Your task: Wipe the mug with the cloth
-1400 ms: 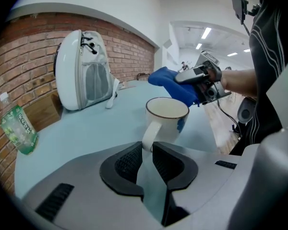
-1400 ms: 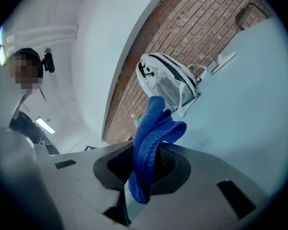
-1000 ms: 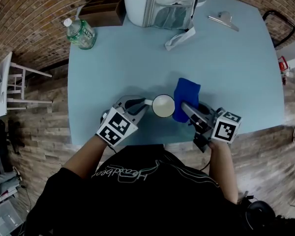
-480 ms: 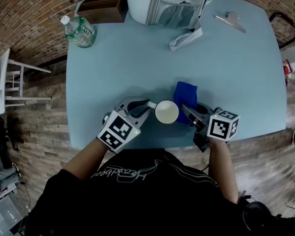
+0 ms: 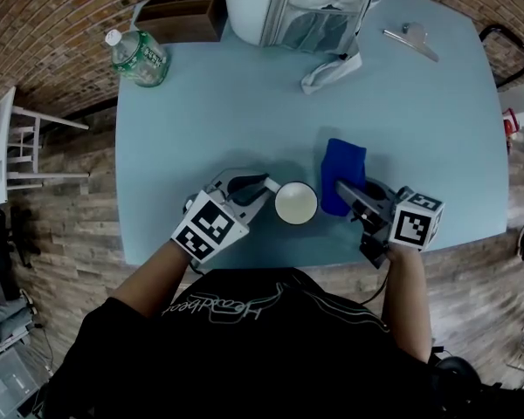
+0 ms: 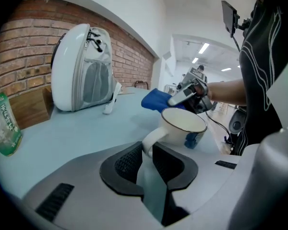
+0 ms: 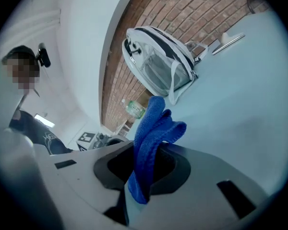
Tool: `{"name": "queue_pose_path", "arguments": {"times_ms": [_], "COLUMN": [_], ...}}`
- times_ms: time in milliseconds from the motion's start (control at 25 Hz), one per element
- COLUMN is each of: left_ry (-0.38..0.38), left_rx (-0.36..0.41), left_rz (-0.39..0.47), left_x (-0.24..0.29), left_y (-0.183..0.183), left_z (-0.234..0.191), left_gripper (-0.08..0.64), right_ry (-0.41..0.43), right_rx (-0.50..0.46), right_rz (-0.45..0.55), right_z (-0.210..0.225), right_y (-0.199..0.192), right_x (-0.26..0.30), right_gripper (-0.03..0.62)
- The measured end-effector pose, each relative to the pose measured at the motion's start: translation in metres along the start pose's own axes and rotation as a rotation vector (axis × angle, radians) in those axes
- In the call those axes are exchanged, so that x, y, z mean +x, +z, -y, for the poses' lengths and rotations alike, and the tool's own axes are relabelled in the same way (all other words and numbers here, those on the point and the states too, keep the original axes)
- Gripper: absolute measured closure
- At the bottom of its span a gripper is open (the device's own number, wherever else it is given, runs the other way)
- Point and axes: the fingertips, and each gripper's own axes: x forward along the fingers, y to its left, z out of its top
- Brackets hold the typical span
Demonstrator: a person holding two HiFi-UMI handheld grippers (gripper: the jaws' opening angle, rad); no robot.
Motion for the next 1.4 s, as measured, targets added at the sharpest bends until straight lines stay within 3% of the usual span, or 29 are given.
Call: {"name": "queue_pose_path", "arguments": {"times_ms": [200,560,840,1120,1400], "left_ry": [-0.049,-0.118,-0.141,-0.155,-0.157], "left_rx": [0.034,0.041,0.017,-0.017,-0.060], "left_rz": [0.016,0.049,0.064,0.056,0.068], "left_x": [0.005,0.016,0.022,0.026,0.029], "left_y": [0.005,0.015,0.020,0.022,0.023], "left_z": [-0.004,-0.010,-0.013,-0.016,-0.019], "left_gripper": [0.486,0.488,0.488,0.488,0.488], "right_ry": [0.103,0.236,0.336,0.351,0.235], "right_rx": [-0.047,-0.153,-0.174,-0.187,-0.239], "right_rz": [0.010,-0.101,-0.213,-0.313,-0.403], "right_z": [-0.015,-0.031,-0.033,-0.023,-0.011], "right_y": [0.022,0.031,0.023,0.014,0.001], "right_x": [-0.005,0.012,0.034,0.053,0.074], "right_gripper": [0.531,0.531,0.531,0.531,0.531]}}
